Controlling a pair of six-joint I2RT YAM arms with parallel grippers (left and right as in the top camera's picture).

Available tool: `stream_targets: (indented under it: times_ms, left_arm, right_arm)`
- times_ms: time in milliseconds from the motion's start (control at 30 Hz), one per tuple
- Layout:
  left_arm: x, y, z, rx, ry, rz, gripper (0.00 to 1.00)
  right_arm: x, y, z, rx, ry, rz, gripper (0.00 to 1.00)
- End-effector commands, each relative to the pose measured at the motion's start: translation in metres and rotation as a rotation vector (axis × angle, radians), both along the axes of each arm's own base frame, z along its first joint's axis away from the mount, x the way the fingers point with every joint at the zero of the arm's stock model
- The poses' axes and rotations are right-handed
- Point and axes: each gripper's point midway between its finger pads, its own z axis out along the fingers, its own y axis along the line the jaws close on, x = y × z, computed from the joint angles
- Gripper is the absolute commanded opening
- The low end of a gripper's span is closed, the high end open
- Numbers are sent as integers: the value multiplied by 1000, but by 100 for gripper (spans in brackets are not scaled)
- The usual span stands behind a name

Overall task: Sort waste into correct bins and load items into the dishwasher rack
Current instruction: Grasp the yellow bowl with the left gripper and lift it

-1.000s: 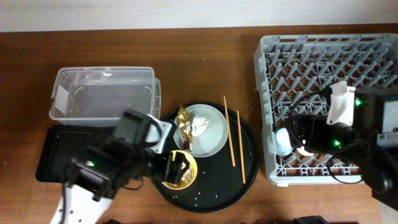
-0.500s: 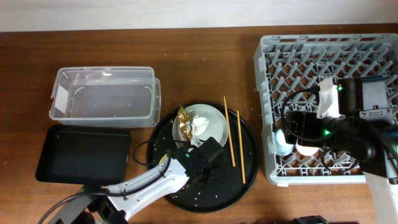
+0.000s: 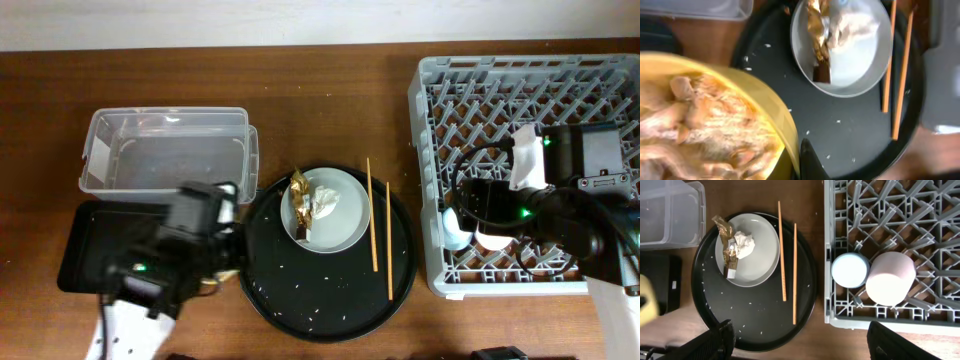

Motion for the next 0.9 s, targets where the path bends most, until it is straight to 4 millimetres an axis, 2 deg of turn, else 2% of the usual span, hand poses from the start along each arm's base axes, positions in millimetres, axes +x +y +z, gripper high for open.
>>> stream_targets:
  times_ms: [0, 133, 200, 300, 367, 500, 567, 767, 867]
  left_arm:
    - [7, 10, 20, -266, -43, -138, 1]
    - [27, 56, 16, -477, -72, -70, 0]
    - [42, 79, 3, -617, -84, -38, 0]
    - [52, 96, -12, -828, -102, -7, 0]
    - [51, 109, -18, -863, -109, 36, 0]
    - [43, 154, -14, -886, -201, 191, 0]
    - [43, 162, -13, -895, -220, 222, 0]
    - [48, 161, 10, -1016, -294, 252, 0]
    - [45, 158, 8, -1011, -266, 254, 0]
  right_arm:
    - [-2, 3, 1, 12, 1, 9, 83]
    - [-3, 3, 1, 12, 3, 9, 83]
    - [-3, 3, 1, 12, 3, 9, 83]
    - [-3, 3, 1, 12, 4, 9, 83]
    - [-3, 3, 1, 12, 4, 8, 83]
    - [-3, 3, 1, 12, 4, 8, 83]
    - [-3, 3, 1, 12, 4, 8, 83]
    - [-3, 3, 1, 12, 5, 8, 84]
    - [-3, 3, 1, 12, 4, 8, 84]
